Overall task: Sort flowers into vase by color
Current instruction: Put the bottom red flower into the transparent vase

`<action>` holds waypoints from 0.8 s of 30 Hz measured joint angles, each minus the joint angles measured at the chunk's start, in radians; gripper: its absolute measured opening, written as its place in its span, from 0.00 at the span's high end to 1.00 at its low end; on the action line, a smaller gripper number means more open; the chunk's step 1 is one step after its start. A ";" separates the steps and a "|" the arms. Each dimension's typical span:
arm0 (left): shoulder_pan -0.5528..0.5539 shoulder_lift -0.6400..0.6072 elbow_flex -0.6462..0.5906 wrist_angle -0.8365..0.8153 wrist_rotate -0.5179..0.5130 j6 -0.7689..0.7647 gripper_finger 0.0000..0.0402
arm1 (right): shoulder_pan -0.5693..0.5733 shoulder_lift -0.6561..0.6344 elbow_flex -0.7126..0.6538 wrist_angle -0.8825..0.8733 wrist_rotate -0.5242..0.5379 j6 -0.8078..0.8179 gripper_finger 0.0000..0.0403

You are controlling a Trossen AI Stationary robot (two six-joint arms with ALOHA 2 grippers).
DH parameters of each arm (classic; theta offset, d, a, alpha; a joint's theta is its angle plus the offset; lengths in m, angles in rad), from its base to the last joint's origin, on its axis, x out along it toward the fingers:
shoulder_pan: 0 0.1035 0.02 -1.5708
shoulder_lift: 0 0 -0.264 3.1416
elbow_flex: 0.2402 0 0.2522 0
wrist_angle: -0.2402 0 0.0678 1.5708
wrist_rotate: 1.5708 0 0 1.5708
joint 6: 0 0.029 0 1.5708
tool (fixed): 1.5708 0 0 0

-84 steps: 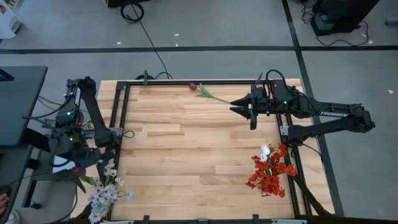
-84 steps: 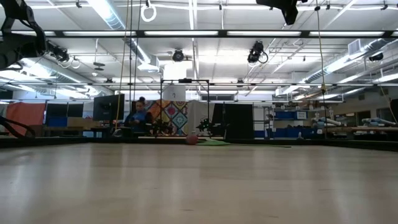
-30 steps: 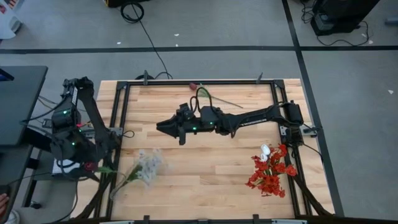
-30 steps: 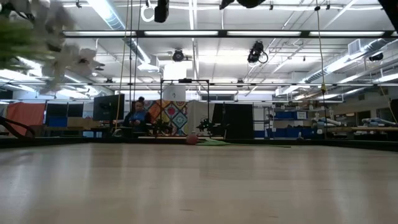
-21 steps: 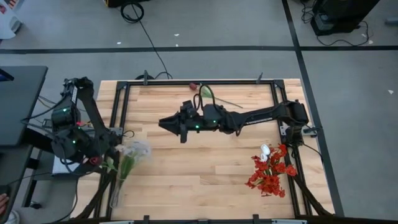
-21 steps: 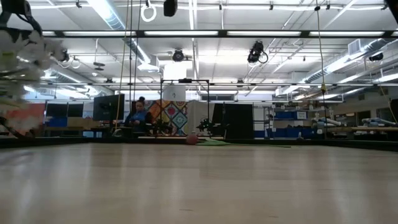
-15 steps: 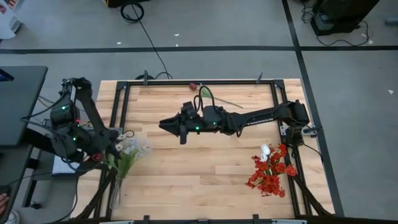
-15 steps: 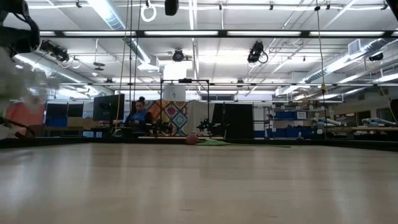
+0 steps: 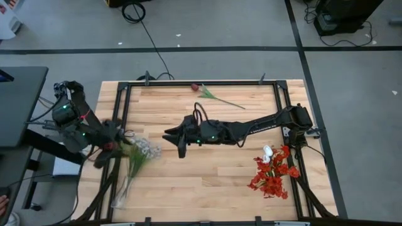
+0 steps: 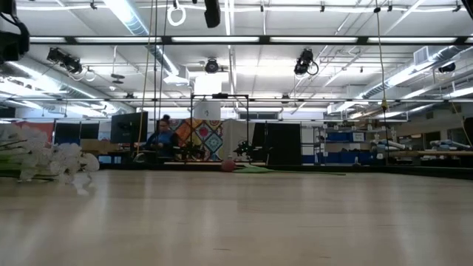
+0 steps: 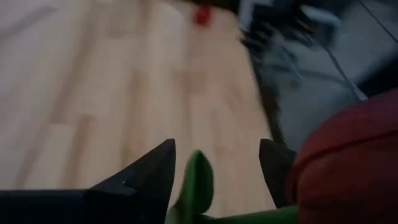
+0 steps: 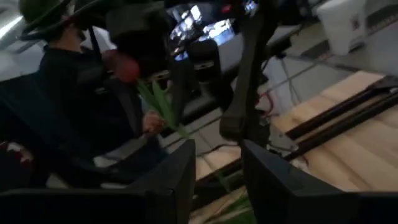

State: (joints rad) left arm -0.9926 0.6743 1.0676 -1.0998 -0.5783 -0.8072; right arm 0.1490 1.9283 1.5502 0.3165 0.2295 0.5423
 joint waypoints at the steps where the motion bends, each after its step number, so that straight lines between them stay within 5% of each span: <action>1: 0.030 0.000 0.000 0.003 -0.023 -0.003 0.40 | 0.001 0.002 0.000 -0.011 0.006 -0.006 0.64; 11: 0.364 0.023 0.000 0.197 -0.054 0.013 0.31 | -0.025 0.067 0.000 -0.006 0.004 -0.045 0.47; 24: 0.584 0.227 -0.002 0.501 -0.002 0.096 0.31 | -0.059 0.066 0.009 0.016 -0.095 -0.234 0.50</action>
State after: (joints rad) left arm -0.4086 0.9013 1.0660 -0.5987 -0.5802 -0.7109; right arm 0.0902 1.9945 1.5589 0.3328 0.1346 0.3082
